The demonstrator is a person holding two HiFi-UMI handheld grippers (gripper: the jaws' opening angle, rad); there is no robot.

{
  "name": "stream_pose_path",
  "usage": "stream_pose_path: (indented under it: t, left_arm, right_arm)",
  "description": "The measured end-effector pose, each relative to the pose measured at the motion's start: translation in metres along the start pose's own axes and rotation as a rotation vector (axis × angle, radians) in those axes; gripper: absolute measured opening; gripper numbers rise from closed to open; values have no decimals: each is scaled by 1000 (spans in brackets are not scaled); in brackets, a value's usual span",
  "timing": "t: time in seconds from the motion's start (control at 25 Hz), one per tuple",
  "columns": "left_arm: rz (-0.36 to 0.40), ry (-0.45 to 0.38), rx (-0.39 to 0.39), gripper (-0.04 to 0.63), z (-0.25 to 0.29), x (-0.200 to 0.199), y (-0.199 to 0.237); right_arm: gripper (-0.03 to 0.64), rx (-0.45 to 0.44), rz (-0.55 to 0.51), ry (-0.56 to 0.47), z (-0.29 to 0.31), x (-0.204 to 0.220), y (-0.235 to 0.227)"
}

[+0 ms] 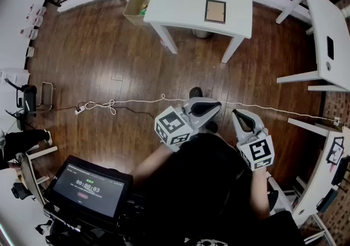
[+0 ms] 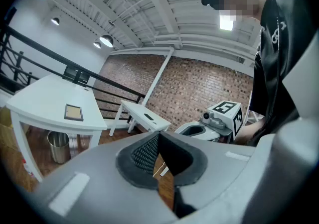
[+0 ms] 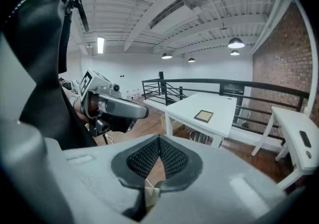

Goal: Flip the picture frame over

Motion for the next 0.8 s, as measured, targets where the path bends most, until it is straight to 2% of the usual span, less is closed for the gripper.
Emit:
stream_pose_path:
  t: [0.16, 0.4, 0.8]
  left_arm:
    - [-50, -37, -33, 15, -4, -19, 41]
    - [-57, -68, -82, 14, -9, -48, 98]
    - [-78, -99, -111, 15, -28, -77, 169]
  right_arm:
    - [-8, 1, -6, 8, 25, -13, -19]
    - [-8, -5, -19, 26, 63, -38, -48]
    - [-8, 5, -38, 72, 117, -70, -73]
Point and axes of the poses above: the fingertips, and each gripper's own axes: z forward along the fingers, y to its left, x out of its underside, the point moved 4 cm from there along -z, backward along the fingers, and after that the axes turned 2 degrees about -z, right-handed, at the moved point
